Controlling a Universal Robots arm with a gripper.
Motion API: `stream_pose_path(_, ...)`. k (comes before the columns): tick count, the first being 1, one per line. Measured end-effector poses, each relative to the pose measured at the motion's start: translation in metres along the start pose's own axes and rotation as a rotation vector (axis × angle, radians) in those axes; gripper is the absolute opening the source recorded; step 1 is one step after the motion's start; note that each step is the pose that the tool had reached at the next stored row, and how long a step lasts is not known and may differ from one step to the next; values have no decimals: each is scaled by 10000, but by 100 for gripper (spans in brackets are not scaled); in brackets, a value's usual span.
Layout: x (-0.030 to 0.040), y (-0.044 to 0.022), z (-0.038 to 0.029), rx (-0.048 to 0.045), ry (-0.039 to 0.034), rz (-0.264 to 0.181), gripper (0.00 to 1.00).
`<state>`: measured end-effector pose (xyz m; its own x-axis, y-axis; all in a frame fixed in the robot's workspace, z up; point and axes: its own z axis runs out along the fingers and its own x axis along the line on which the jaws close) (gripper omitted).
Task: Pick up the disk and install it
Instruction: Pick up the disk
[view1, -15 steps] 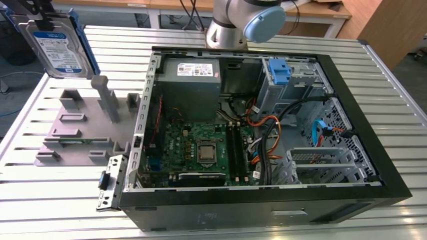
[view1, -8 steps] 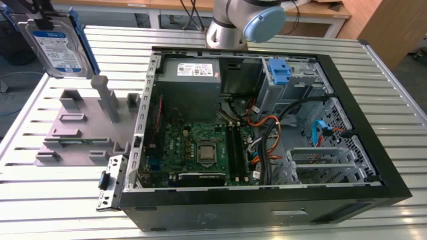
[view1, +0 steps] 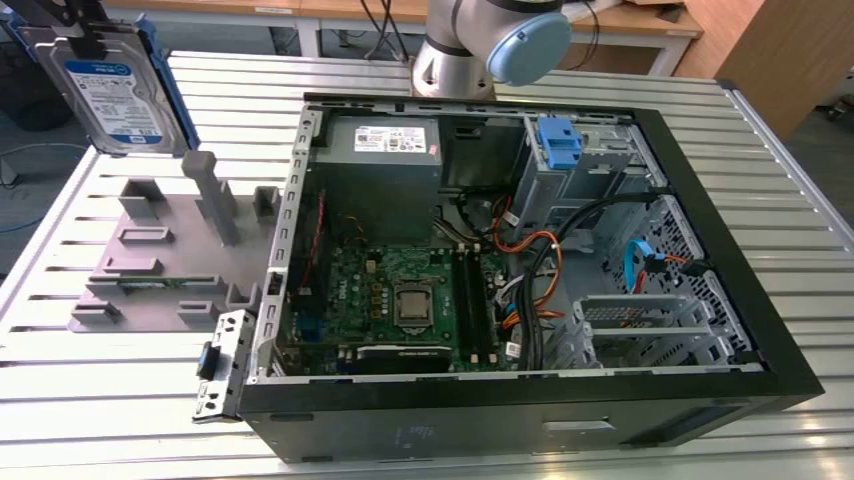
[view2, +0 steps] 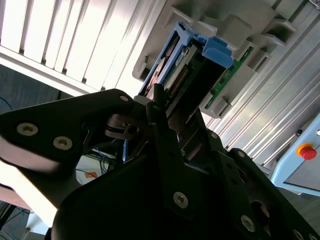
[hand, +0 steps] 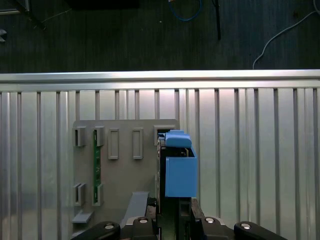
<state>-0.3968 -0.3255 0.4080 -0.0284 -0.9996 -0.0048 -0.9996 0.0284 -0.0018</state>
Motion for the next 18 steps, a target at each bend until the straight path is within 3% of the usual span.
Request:
stream_pose_path(8, 0, 0, -55, 0, 0, 0, 35)
stream_pose_path(18, 0, 0, -59, 0, 0, -38, 35)
